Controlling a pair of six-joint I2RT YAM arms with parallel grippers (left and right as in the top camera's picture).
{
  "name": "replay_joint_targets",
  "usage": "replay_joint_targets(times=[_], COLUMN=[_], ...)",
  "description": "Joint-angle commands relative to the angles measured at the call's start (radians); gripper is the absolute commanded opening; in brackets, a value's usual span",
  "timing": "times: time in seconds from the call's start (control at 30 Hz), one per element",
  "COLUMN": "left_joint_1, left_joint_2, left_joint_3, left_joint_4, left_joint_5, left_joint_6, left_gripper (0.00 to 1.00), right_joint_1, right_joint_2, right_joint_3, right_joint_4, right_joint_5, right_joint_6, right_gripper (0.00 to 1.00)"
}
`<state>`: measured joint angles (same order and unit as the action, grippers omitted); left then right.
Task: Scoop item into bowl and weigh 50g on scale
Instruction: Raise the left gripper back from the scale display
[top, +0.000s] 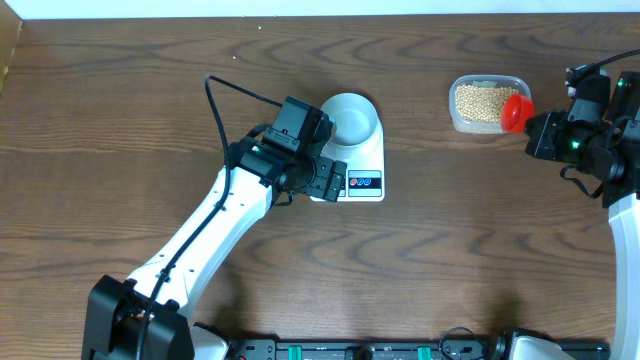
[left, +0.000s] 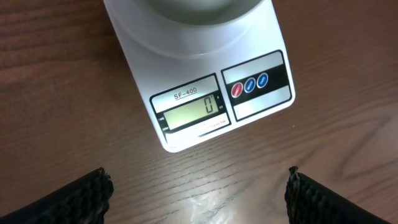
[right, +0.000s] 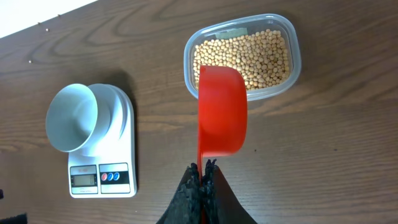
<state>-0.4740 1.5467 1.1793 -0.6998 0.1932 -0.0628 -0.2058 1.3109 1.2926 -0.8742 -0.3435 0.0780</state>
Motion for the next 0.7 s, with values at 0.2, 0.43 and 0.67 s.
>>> replay_joint_targets(times=[0.2, 0.43, 0.67], left_joint_1=[0.003, 0.003, 0.004], left_joint_2=[-0.107, -0.127, -0.127], left_joint_3=[0.005, 0.005, 0.005], left_joint_4=[-0.018, -0.018, -0.017], left_joint_5=[0.002, 0.0, -0.003], left_joint_6=[0.149, 0.15, 0.201], left_gripper=[0.91, 0.91, 0.91], right_joint_1=[-0.003, -0.002, -0.002], right_joint_2=[-0.001, -0.001, -0.001], right_joint_3=[0.016, 0.016, 0.016], right_joint_4=[-0.001, -0.002, -0.005], right_joint_5=[-0.011, -0.015, -0.032], right_joint_6=[-0.005, -0.005, -0.005], right_gripper=[0.01, 0.01, 0.01])
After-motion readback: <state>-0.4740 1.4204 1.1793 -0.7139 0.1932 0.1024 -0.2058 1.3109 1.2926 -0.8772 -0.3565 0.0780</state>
